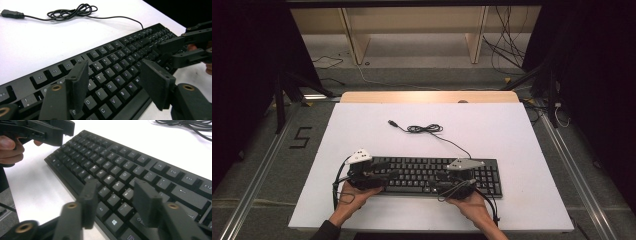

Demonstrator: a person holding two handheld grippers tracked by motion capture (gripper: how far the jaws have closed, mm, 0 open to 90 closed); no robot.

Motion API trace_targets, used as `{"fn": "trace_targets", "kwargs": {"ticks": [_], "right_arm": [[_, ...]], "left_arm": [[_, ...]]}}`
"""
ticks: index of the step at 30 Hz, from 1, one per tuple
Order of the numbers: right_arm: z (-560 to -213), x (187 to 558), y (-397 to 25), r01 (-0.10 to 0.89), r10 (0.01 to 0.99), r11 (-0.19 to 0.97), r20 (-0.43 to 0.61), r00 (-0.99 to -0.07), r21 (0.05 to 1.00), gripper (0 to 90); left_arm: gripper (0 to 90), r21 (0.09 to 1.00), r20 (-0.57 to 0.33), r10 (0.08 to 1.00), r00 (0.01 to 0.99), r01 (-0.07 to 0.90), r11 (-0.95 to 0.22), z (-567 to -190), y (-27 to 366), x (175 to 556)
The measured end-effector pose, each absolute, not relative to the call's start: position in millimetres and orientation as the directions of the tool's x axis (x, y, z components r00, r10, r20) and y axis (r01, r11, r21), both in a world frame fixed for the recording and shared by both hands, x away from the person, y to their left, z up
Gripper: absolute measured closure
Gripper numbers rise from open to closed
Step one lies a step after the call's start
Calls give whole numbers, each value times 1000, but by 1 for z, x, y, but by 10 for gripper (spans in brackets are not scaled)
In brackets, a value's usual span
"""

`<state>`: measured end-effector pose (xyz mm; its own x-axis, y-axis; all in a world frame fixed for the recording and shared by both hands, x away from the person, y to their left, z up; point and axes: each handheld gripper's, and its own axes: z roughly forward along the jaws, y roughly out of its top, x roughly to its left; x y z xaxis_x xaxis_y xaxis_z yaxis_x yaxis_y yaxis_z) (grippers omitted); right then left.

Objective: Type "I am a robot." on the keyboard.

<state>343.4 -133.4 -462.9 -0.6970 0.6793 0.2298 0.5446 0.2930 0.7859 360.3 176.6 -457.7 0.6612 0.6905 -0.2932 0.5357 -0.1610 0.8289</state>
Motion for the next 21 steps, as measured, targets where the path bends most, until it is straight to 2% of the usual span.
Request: {"fn": "trace_targets", "kwargs": {"ticks": [6, 11, 15, 21], "right_arm": [[-464, 344, -129, 534, 669, 308, 220, -710, 788, 729], [-466, 344, -125, 530, 667, 323, 210, -715, 784, 827], [-469, 344, -122, 532, 663, 337, 205, -720, 777, 876], [-472, 346, -119, 537, 662, 348, 205, -721, 769, 900]], "left_arm": [[369, 840, -294, 684, 667, 522, -148, -457, 179, 352], [340, 847, -283, 681, 675, 509, -153, -456, 182, 345], [320, 853, -279, 682, 676, 501, -147, -456, 184, 341], [304, 860, -266, 686, 677, 488, -148, -455, 188, 334]]}}
